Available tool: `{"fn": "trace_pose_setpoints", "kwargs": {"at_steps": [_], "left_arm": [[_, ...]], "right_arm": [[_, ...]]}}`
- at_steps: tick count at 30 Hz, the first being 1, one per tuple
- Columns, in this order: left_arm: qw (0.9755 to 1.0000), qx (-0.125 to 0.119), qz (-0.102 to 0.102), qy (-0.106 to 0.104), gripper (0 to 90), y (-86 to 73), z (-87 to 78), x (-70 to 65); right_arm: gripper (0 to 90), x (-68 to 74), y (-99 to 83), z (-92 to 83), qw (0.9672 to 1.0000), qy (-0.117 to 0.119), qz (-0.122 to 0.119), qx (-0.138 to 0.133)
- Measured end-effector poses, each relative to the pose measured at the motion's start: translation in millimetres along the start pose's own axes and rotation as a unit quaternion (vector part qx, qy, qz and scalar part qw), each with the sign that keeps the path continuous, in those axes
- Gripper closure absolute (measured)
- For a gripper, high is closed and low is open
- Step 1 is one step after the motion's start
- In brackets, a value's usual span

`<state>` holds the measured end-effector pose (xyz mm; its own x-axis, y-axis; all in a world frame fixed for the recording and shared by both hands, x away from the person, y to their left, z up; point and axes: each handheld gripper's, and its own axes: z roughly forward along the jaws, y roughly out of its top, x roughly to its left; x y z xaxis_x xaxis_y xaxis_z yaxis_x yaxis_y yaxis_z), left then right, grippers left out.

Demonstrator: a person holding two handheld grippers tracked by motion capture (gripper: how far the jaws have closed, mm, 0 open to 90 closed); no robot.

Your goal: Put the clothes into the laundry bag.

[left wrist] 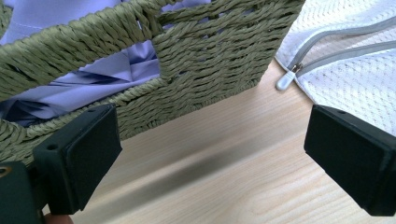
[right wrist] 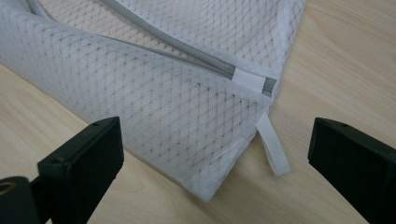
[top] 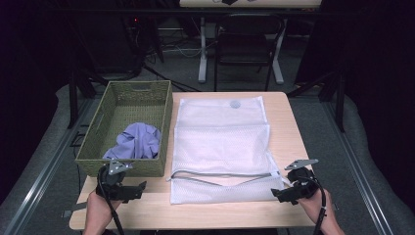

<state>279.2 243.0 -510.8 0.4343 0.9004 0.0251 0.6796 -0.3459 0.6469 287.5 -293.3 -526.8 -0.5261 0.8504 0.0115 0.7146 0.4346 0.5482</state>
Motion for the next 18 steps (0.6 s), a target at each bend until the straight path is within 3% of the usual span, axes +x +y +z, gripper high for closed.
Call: {"fn": "trace_pose_setpoints", "kwargs": {"at_steps": [7, 13, 16, 18], "left_arm": [[1.0, 0.002, 0.001, -0.004, 4.1, 0.7, 1.3, -0.4], [0.9999, 0.004, -0.009, -0.004, 4.1, 0.5, 2.1, 1.4], [1.0, 0.007, -0.003, 0.002, 4.1, 0.4, 2.1, -0.1], [1.0, 0.005, -0.003, 0.002, 4.2, -0.4, 1.7, -0.1]], "right_arm": [[3.5, 2.8, 3.2, 4.8, 0.9997, -0.002, -0.024, 0.006], [3.6, 2.9, 7.2, 9.3, 0.9995, -0.006, -0.032, 0.005], [3.7, 2.6, 8.4, 9.8, 0.9993, -0.007, -0.037, 0.003], [4.1, 2.2, 9.3, 9.8, 0.9995, 0.003, -0.032, -0.003]]}}
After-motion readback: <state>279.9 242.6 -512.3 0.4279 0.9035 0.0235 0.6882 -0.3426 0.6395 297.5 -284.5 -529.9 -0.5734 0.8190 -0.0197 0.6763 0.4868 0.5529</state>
